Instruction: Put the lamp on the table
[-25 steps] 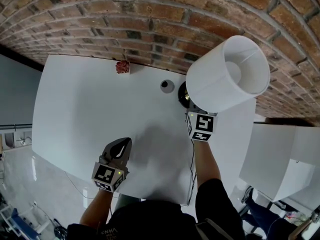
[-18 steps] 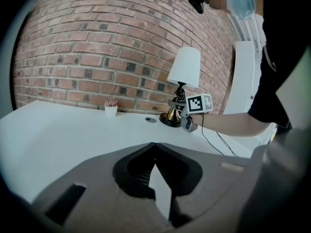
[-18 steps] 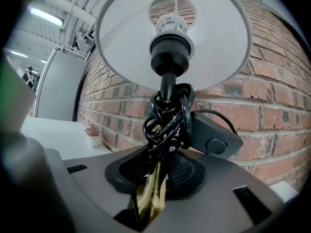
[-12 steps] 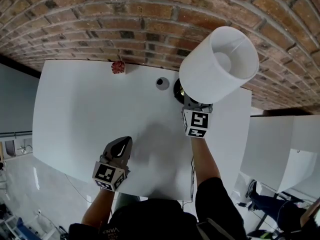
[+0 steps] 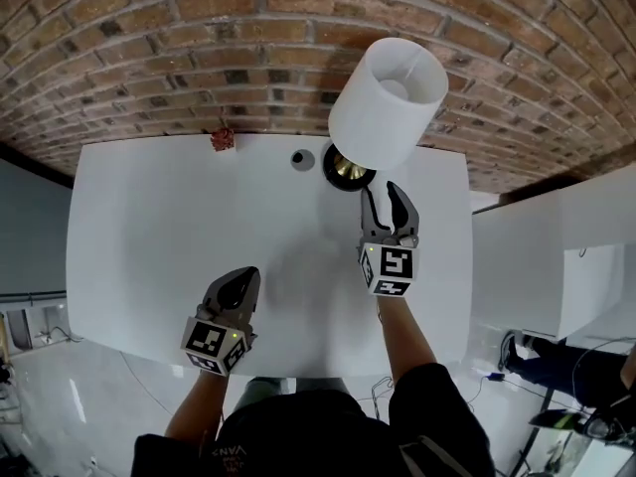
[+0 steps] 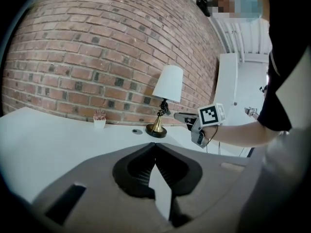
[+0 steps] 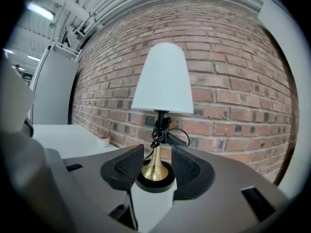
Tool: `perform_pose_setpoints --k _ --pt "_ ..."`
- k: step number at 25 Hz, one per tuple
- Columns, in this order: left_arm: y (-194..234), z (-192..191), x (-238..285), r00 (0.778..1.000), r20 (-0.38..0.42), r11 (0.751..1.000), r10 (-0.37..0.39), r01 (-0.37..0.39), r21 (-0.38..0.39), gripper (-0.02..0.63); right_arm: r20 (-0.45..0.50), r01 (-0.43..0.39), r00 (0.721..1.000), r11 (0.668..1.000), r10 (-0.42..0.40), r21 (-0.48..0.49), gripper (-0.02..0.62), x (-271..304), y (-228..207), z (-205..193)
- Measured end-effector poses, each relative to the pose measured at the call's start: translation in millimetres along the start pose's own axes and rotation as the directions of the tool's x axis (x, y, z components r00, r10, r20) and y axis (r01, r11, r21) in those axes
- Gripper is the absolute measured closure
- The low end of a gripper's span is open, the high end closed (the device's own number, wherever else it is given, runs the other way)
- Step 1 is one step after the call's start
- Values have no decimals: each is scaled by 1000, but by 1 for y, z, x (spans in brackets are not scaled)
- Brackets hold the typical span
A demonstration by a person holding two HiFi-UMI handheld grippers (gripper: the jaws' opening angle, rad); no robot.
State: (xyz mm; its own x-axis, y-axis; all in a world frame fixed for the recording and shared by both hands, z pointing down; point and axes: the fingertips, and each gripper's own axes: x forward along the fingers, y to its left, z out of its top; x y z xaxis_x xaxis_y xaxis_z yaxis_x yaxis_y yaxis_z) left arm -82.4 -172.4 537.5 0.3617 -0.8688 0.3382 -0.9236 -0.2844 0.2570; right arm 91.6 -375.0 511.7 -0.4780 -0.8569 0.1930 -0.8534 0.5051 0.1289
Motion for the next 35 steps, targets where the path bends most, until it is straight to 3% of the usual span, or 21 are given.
perform_pose_setpoints --k 7,13,21,35 --pt "-22 14 -34 995 56 996 -88 86 37 607 26 87 996 996 -88 24 470 -88 21 21" --pt "-33 21 -71 986 83 986 -143 135 100 607 19 132 991 989 -133 60 594 -154 53 27" --pt "-42 30 -114 971 127 972 -200 180 152 607 27 158 987 984 -161 88 595 -226 94 38" --pt "-64 15 -184 954 128 948 -272 243 207 607 49 187 980 976 -194 114 597 -315 155 49"
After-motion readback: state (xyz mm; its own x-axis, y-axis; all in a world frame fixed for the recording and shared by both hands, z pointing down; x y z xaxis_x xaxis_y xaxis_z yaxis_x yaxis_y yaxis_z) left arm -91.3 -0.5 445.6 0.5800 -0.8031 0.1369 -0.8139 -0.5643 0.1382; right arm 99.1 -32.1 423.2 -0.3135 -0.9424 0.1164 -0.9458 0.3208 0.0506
